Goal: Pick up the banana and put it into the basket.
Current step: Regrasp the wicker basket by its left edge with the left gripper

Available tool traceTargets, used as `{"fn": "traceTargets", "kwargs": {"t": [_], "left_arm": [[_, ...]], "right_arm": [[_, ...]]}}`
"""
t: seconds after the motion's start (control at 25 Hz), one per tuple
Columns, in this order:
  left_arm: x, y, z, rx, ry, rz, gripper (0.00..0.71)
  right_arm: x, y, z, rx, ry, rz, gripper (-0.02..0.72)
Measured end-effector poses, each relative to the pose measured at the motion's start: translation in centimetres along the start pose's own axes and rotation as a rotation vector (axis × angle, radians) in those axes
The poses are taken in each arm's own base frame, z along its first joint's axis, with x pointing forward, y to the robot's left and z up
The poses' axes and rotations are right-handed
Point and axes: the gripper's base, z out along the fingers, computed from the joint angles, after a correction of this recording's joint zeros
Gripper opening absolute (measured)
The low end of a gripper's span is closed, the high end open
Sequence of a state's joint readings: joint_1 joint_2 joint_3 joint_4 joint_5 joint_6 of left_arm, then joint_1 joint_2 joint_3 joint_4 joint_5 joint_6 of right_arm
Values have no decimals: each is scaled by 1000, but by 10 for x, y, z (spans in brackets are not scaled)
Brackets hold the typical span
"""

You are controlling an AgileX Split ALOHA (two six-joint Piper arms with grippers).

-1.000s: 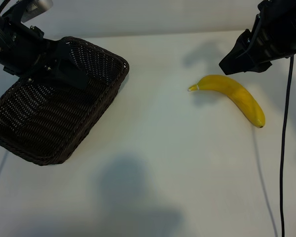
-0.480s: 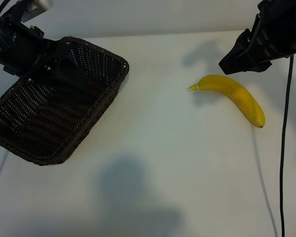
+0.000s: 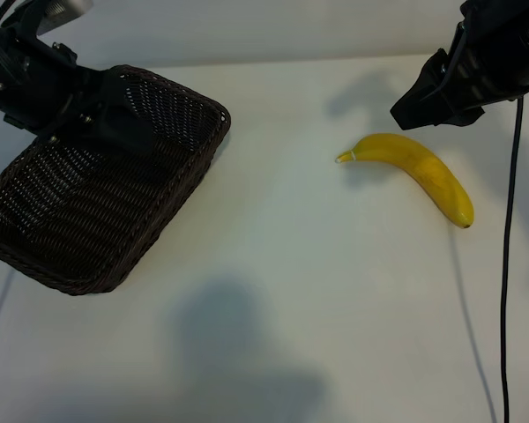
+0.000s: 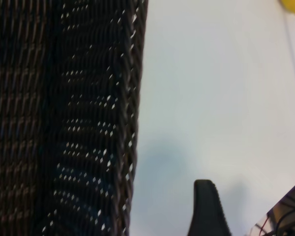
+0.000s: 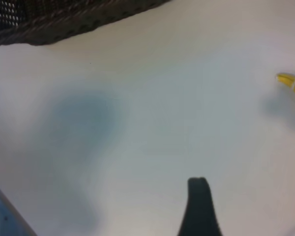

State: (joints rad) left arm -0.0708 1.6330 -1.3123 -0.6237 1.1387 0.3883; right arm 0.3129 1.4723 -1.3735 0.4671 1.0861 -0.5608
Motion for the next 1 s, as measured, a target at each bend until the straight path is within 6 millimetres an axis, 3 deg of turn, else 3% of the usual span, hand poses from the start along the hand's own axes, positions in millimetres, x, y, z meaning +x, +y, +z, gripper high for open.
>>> {"fn": "traceTargets", "kwargs": {"t": [0.4, 0.52, 0.8, 0.88, 1.0], "left_arm": [[3, 1, -2, -16, 22, -19, 500], [8, 4, -20, -32, -27, -134, 500], [49, 3, -86, -289, -194, -347, 500], [66, 2, -92, -363, -218, -408, 500], [93, 8, -84, -444, -220, -516, 500]], "right_arm": [[-2, -1, 0, 14, -22, 1, 525], [-3, -2, 0, 21, -33, 1, 525], [-3, -2, 0, 22, -37, 2, 525], [-4, -2, 0, 26, -44, 2, 525], [-5, -3, 0, 30, -51, 3, 525]]}}
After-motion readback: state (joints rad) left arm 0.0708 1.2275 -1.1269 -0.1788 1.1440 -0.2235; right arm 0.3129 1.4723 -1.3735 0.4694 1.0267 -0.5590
